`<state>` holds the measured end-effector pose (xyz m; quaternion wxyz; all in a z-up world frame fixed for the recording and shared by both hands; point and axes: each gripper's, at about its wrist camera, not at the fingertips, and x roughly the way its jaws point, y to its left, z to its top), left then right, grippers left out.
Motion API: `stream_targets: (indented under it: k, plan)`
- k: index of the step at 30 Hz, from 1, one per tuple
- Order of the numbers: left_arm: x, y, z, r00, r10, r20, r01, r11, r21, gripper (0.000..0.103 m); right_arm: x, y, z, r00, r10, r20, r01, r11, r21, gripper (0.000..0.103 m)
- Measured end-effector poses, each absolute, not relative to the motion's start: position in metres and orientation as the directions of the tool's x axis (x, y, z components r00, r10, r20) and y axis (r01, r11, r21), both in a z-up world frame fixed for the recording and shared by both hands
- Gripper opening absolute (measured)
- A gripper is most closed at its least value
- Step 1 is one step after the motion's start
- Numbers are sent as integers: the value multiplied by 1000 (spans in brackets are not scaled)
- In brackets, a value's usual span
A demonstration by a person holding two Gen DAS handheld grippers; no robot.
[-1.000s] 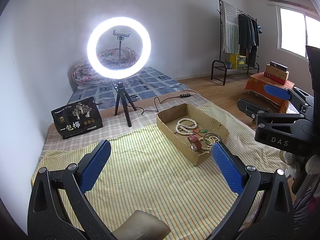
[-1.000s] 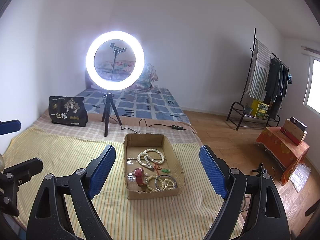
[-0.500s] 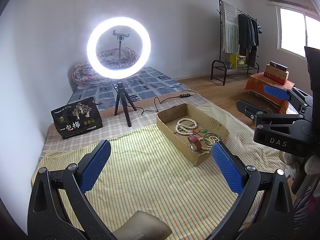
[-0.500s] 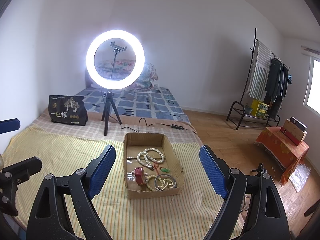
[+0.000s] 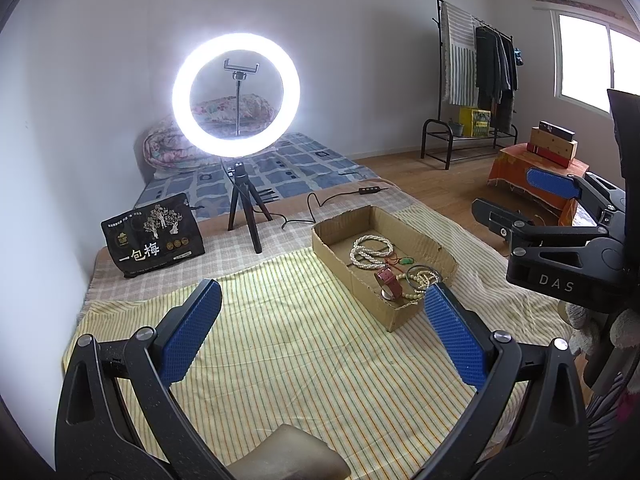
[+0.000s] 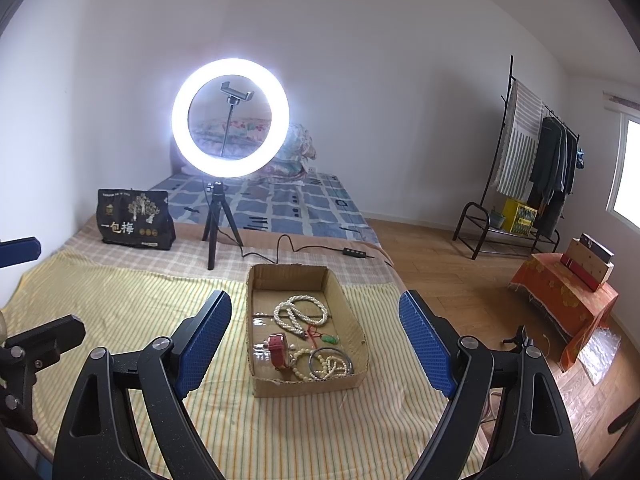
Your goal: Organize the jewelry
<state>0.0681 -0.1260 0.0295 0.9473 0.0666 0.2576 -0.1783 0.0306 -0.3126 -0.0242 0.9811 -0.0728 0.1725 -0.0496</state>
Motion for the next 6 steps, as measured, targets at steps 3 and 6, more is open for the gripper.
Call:
stream_targets:
  k: [3,6]
  plan:
    - [67,-127,31,813,-299,-499,371,928,47,103,31,-313,-24,935,-123,-332,72,984,-160,86]
    - [67,-128,34,818,-295,-493,367,929,53,103,30,-312,-26,935,-124,-334,73,984,-161,86]
